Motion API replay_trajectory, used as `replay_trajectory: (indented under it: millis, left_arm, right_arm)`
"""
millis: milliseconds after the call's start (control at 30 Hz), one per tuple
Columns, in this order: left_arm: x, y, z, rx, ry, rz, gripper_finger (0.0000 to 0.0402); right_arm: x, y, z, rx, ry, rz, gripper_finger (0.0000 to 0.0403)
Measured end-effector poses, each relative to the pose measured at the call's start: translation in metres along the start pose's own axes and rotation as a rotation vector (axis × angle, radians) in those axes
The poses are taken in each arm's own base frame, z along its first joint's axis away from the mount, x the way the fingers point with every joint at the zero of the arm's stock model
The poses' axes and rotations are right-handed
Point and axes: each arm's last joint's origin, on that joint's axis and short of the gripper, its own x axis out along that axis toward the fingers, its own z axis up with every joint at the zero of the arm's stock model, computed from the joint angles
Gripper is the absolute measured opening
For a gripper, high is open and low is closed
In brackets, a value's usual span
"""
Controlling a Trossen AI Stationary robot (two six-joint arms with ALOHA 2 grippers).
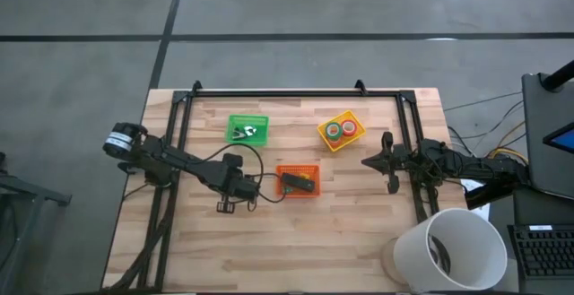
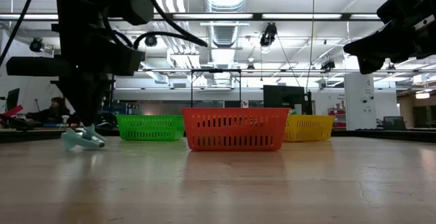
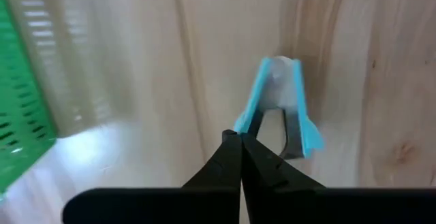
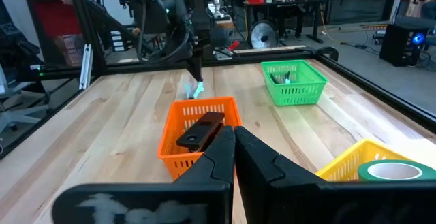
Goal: Pick and place Stapler, Stapler remover, tape
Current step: Put the blue staple remover into the green bin
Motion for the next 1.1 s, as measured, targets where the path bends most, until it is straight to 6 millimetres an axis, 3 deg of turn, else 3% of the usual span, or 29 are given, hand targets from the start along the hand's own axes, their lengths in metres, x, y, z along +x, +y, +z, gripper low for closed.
replay_trajectory:
  millis: [367,600,967,1100]
  left_arm:
    - [-0.016,0.009,0.008,0.031,-0.021,0.142,0.0001]
    - [-0.015,0.013,0.010,-0.012,-0.026,0.089,0.0007]
    - [0.002,0.021,0.006,-0.049,-0.012,0.011,0.0116]
    - [0.008,0.025,0.003,-0.055,0.004,0.009,0.0135]
  right_arm:
    - [0.000,0.000,0.000,0.000,0.000,0.000,0.0008]
    - [0.000,0.000,0.000,0.000,0.000,0.000,0.0008]
    - [0.000,0.000,0.000,0.000,0.000,0.000,0.0008]
    - [0.000,0.000,0.000,0.000,0.000,0.000,0.0008]
